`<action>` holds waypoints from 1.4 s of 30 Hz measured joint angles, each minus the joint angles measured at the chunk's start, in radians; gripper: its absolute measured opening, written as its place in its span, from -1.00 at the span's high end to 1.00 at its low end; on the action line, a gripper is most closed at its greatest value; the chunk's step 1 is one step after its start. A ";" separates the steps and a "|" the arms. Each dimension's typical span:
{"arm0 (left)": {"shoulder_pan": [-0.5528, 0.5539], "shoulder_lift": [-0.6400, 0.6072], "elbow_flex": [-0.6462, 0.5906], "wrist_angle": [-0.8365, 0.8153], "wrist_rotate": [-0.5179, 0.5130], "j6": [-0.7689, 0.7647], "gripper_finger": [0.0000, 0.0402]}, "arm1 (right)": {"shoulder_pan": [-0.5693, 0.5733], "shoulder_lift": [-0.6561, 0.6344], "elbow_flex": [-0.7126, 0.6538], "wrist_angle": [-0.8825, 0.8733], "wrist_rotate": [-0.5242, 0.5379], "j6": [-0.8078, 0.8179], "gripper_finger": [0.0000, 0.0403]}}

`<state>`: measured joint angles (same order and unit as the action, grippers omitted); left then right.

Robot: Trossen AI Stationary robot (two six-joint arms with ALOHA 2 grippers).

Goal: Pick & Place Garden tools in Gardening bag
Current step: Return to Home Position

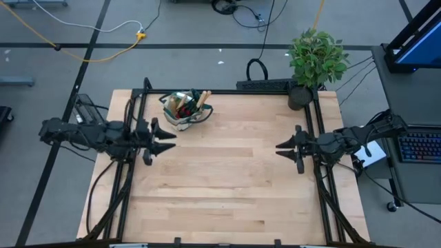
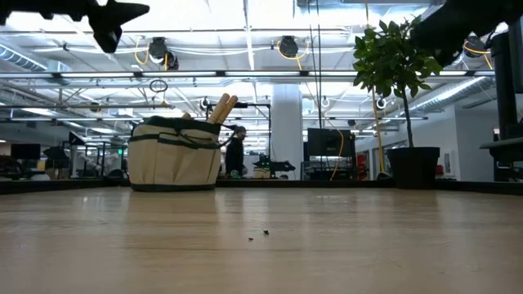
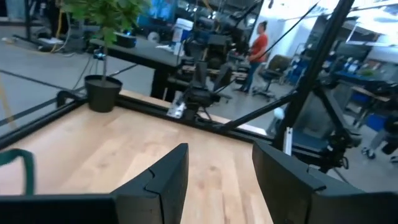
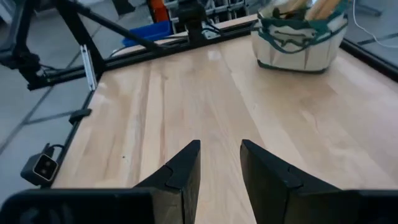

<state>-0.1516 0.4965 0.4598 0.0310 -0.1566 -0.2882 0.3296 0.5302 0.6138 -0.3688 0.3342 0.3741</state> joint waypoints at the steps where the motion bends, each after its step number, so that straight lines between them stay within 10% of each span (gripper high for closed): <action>1: -0.007 0.002 -0.027 0.041 0.000 -0.002 0.08 | 0.000 -0.017 -0.018 0.004 0.001 0.012 0.48; 12: 0.007 -0.058 -0.196 0.228 0.001 0.024 0.08 | 0.000 -0.230 -0.093 -0.002 -0.023 0.000 0.48; 42: 0.041 -0.276 -0.198 -0.133 0.051 0.117 0.08 | -0.001 -0.380 -0.323 0.187 -0.124 0.094 0.48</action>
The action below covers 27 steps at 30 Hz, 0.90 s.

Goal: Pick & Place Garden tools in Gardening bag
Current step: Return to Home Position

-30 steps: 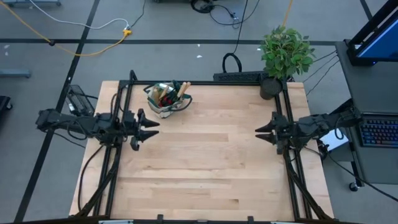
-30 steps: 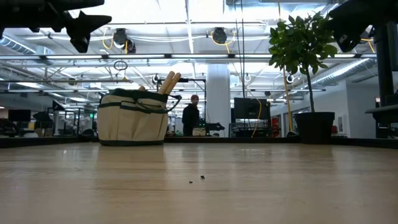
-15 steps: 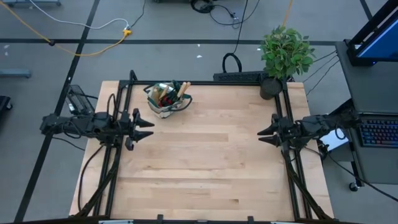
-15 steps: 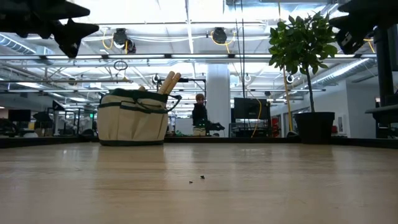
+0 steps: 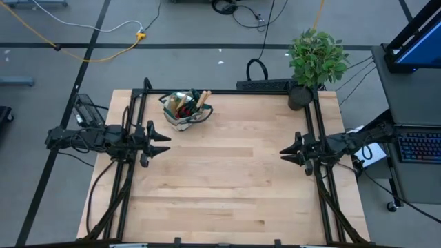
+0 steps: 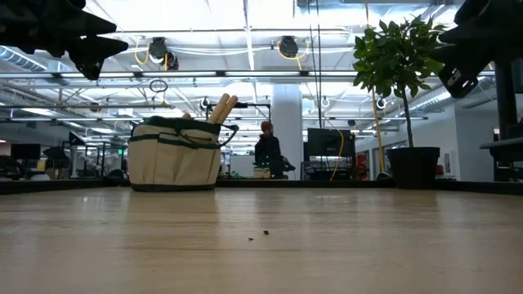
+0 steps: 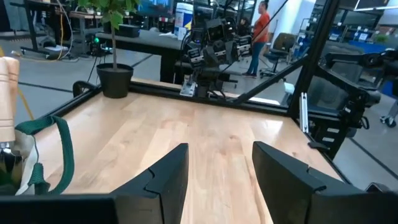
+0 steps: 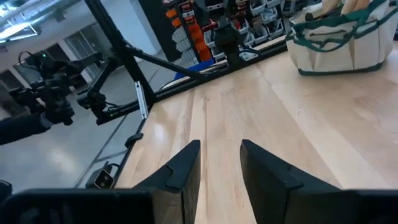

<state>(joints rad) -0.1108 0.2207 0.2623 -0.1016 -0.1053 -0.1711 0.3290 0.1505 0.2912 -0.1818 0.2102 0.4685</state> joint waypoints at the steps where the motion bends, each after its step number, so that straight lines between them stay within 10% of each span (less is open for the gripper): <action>1: 0.000 0.000 0.000 -0.001 0.000 0.005 0.08 | 0.000 -0.007 -0.005 -0.001 0.000 0.002 0.48; 27: 0.000 -0.118 -0.247 0.191 0.001 -0.051 0.08 | 0.000 -0.092 -0.012 -0.048 0.129 -0.187 0.48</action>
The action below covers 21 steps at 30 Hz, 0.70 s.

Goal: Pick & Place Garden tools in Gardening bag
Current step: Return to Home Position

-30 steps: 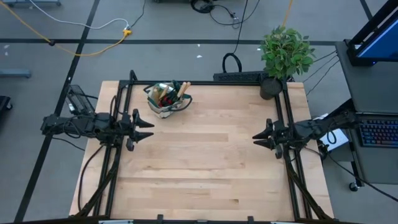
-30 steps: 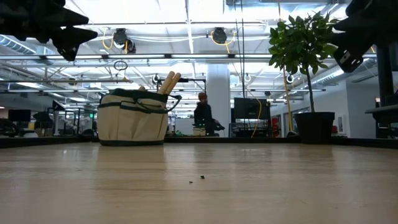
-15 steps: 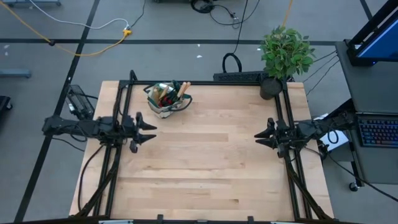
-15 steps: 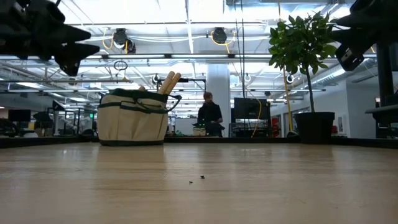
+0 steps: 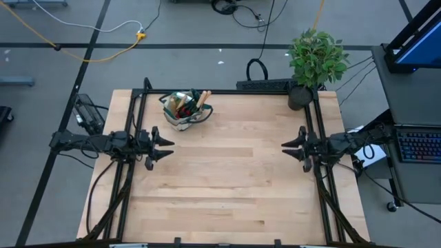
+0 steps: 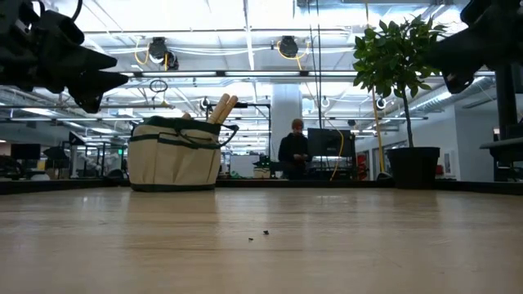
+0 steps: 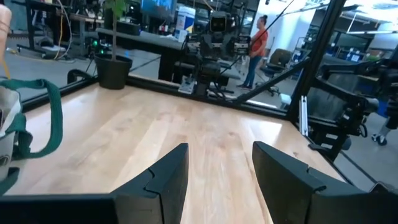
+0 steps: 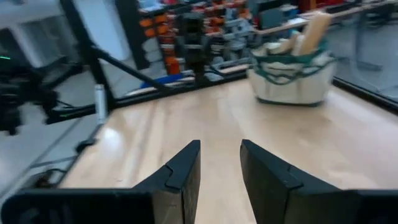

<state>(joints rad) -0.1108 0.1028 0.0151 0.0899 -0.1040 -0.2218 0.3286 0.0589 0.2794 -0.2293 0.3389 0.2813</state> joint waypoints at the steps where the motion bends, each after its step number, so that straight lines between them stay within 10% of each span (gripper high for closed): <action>1: 0.000 0.000 0.000 -0.006 0.000 0.000 0.08 | 0.000 0.000 0.000 -0.011 0.020 -0.002 0.48; 21: 0.000 0.001 0.000 -0.013 -0.133 0.001 0.08 | -0.001 0.001 -0.165 0.028 0.026 0.159 0.48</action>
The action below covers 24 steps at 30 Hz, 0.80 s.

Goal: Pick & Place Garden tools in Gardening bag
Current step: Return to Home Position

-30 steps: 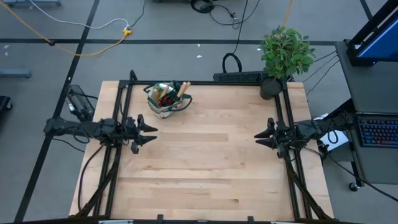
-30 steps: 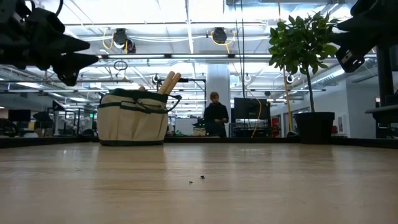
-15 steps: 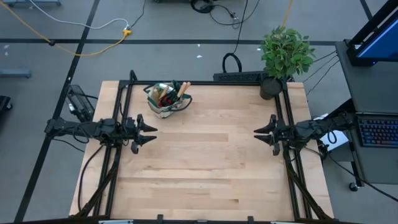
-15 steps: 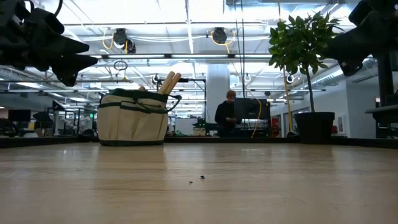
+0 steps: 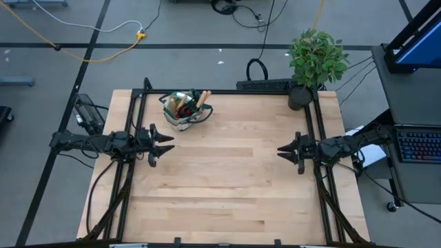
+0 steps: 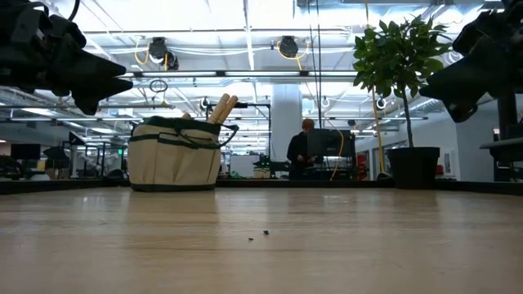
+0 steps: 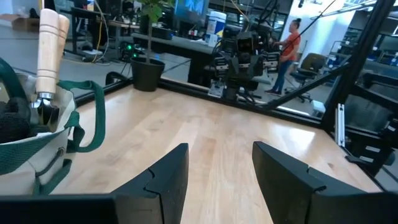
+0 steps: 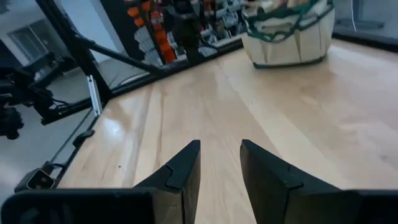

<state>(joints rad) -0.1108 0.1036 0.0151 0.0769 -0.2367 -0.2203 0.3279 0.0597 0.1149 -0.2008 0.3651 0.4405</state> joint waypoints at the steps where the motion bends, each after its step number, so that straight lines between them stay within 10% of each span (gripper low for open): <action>1: 0.000 0.000 0.000 -0.001 0.000 0.002 0.08 | 0.000 0.000 -0.004 0.007 0.000 -0.005 0.48; 24: 0.000 0.001 0.000 -0.006 0.001 0.008 0.08 | 0.000 -0.001 -0.008 0.012 -0.003 -0.120 0.48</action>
<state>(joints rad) -0.1107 0.1046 0.0154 0.0708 -0.2356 -0.2127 0.3281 0.0589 0.1066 -0.1891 0.3618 0.3204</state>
